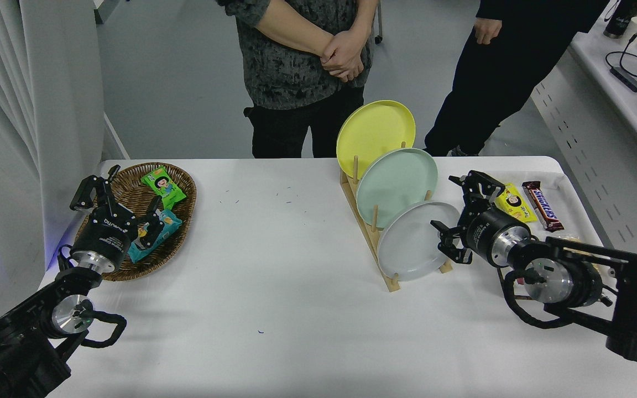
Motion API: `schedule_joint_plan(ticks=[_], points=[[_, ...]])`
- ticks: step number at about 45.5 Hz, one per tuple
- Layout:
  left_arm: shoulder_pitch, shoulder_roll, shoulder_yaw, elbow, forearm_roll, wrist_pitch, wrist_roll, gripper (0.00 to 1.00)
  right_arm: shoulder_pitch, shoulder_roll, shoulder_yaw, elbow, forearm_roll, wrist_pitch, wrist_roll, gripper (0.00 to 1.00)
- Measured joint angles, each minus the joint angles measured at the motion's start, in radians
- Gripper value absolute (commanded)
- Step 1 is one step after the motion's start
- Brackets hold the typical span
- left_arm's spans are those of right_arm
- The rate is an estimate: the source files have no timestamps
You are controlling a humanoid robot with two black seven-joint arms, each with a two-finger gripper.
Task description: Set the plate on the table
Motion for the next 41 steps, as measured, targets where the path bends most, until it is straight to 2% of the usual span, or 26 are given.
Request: schedule_joint_plan(ticks=[12,16,30,35,37,41], points=[[0.000,0.000,0.000,0.000,0.000,0.000,0.000,0.98,0.002,0.020,0.000,-0.005,0.000,-0.003,-0.002,0.67],[0.000,0.000,0.000,0.000,0.000,0.000,0.000,0.98,0.002,0.025,0.000,-0.006,0.000,-0.004,-0.004,0.60],[0.000,0.000,0.000,0.000,0.000,0.000,0.000,0.98,0.009,0.031,0.000,-0.007,0.000,-0.008,-0.010,0.53],[0.000,0.000,0.000,0.000,0.000,0.000,0.000,0.98,0.011,0.032,0.000,-0.008,0.000,-0.012,-0.013,0.48],[0.000,0.000,0.000,0.000,0.000,0.000,0.000,0.98,0.011,0.032,0.000,-0.008,0.000,-0.013,-0.014,0.42],[0.000,0.000,0.000,0.000,0.000,0.000,0.000,0.98,0.011,0.032,0.000,-0.008,-0.001,-0.014,-0.017,0.42]])
